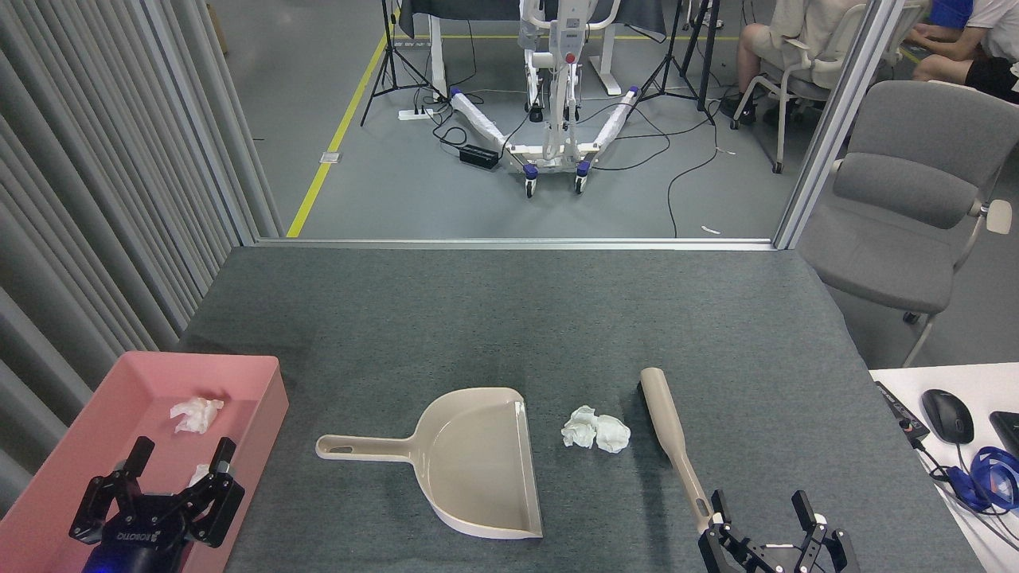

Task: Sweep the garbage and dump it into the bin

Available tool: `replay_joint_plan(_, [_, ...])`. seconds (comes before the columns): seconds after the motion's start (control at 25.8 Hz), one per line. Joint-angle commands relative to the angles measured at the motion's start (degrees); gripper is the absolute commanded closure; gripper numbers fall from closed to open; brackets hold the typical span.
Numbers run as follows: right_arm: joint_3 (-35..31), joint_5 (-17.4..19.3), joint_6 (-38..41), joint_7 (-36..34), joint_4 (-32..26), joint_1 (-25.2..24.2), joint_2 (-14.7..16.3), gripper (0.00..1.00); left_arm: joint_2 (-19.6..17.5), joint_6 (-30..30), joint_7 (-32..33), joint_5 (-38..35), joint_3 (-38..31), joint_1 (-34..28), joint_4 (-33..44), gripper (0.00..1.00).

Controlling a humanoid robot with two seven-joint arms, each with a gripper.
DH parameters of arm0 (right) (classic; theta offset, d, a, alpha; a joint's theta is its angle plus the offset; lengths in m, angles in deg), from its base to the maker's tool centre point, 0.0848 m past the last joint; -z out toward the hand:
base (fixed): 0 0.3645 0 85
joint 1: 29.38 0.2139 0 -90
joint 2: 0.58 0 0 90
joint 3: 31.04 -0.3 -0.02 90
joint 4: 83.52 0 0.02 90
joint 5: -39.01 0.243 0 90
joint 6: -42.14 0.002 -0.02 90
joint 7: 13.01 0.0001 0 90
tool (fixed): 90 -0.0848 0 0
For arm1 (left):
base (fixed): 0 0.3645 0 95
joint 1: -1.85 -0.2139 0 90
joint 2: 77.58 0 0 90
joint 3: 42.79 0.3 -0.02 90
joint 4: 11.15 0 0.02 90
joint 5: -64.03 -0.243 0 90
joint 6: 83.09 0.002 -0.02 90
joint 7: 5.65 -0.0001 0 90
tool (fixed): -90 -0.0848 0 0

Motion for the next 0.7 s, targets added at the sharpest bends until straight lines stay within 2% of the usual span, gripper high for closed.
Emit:
replay_joint_plan(0.0, [0.0, -0.01, -0.08, -0.02, 0.0, -0.06, -0.11, 0.02, 0.13, -0.03, -0.23, 0.05, 0.09, -0.05, 0.92, 0.0])
replay_joint_plan(0.66, [0.17, 0.17, -0.43, -0.02, 0.18, -0.06, -0.46, 0.02, -0.04, 0.06, -0.32, 0.31, 0.09, -0.49, 1.09, 0.0])
